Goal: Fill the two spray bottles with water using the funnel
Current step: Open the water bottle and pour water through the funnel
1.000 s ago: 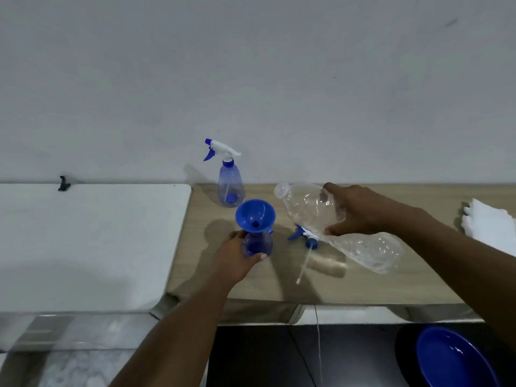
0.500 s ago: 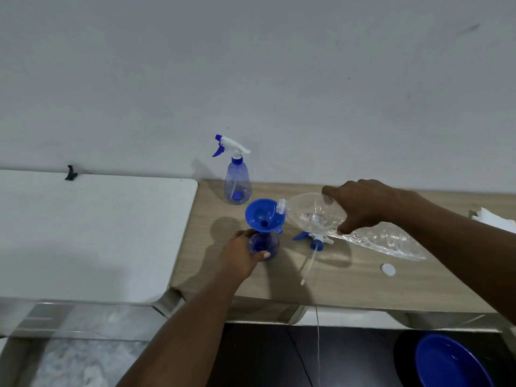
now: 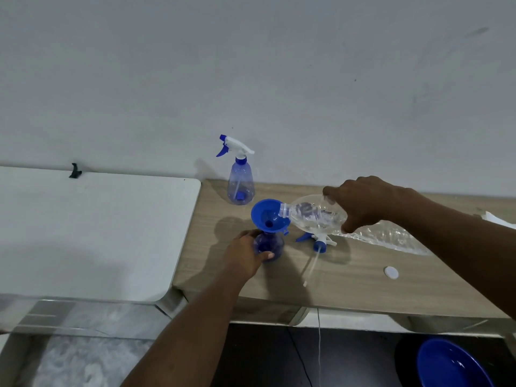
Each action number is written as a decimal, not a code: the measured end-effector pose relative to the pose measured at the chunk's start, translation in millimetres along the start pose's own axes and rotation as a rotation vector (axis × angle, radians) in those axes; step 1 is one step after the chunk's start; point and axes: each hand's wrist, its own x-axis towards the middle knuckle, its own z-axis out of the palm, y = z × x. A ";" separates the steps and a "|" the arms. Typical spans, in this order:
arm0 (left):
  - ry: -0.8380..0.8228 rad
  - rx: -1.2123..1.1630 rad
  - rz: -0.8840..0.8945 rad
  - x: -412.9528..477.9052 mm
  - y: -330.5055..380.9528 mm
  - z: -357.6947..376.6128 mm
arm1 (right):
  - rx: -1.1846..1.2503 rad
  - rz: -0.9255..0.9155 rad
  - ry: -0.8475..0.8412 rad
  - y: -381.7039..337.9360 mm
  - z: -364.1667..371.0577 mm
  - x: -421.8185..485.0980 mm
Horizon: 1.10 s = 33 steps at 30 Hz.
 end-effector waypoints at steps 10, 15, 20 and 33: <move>-0.014 -0.001 -0.013 1.7 -3.0 0.1 | -0.045 0.001 -0.016 0.0 -6.1 0.6; -0.014 -0.004 -0.017 1.9 -1.2 -0.6 | -0.050 0.007 -0.029 0.3 -7.5 0.9; -0.015 -0.025 -0.018 2.3 -2.2 1.2 | -0.058 0.013 -0.030 0.9 -8.2 -0.3; 0.001 -0.012 -0.028 0.8 0.1 0.3 | -0.065 0.004 -0.024 2.9 -7.8 -1.6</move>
